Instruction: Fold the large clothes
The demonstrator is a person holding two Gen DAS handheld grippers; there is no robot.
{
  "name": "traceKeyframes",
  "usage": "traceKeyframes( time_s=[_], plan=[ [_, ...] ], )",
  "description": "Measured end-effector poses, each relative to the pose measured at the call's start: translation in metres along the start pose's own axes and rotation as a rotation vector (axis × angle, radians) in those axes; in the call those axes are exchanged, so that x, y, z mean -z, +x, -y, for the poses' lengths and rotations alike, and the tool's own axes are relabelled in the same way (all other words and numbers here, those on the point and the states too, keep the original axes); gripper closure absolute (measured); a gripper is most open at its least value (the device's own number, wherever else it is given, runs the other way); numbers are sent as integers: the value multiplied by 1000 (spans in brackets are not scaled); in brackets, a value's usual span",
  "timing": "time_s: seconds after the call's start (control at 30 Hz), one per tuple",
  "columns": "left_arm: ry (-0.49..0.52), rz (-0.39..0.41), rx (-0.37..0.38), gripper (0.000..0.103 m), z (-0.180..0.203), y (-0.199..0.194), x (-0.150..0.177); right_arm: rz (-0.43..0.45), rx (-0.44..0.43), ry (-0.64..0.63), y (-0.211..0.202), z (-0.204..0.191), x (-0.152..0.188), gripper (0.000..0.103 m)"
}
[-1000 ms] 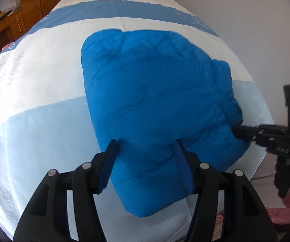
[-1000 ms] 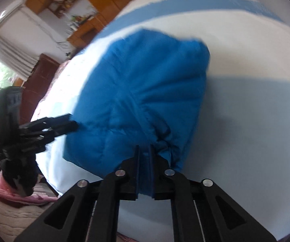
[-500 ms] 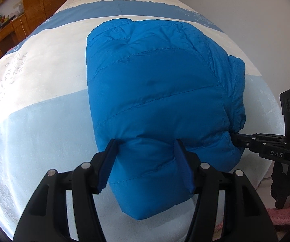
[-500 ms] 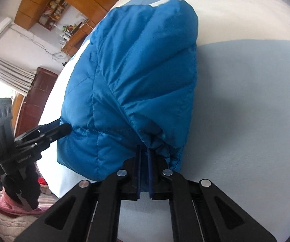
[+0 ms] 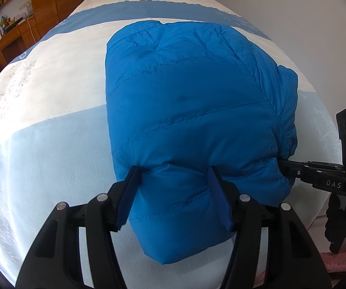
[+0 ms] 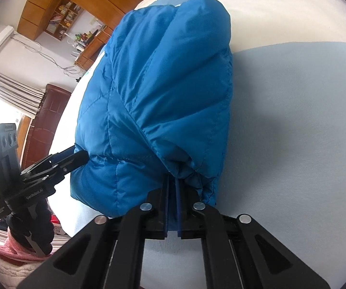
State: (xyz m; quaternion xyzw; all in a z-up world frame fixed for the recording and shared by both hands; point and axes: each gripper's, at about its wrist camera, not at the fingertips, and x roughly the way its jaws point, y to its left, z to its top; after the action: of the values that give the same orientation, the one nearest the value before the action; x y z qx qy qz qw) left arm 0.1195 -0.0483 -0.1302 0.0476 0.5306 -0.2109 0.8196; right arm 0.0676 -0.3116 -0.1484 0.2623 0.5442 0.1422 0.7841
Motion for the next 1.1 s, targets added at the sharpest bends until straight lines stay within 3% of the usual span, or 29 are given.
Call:
traceKeyframes(
  time_s=[0.2, 0.47, 0.67, 0.8, 0.87, 0.93, 1.1],
  plan=[
    [-33, -10, 13, 45, -4, -7, -4, 1, -22, 24, -11, 2, -3, 97],
    [-35, -10, 8, 45, -5, -13, -8, -2, 13, -22, -21, -7, -8, 92],
    [-41, -9, 13, 39, -5, -20, -12, 34, -5, -61, -44, -25, -13, 71],
    [-44, -6, 25, 34, -8, -25, -18, 94, 21, -71, -65, -30, -20, 37],
    [-48, -3, 34, 30, -8, -27, -21, 119, 38, -82, -73, -29, -24, 33],
    [-49, -3, 43, 28, -10, -28, -23, 127, 26, -67, -78, -23, -29, 20],
    [-61, -8, 64, 26, -16, -26, -26, 105, -121, -18, -73, 7, -39, 8]
  ],
)
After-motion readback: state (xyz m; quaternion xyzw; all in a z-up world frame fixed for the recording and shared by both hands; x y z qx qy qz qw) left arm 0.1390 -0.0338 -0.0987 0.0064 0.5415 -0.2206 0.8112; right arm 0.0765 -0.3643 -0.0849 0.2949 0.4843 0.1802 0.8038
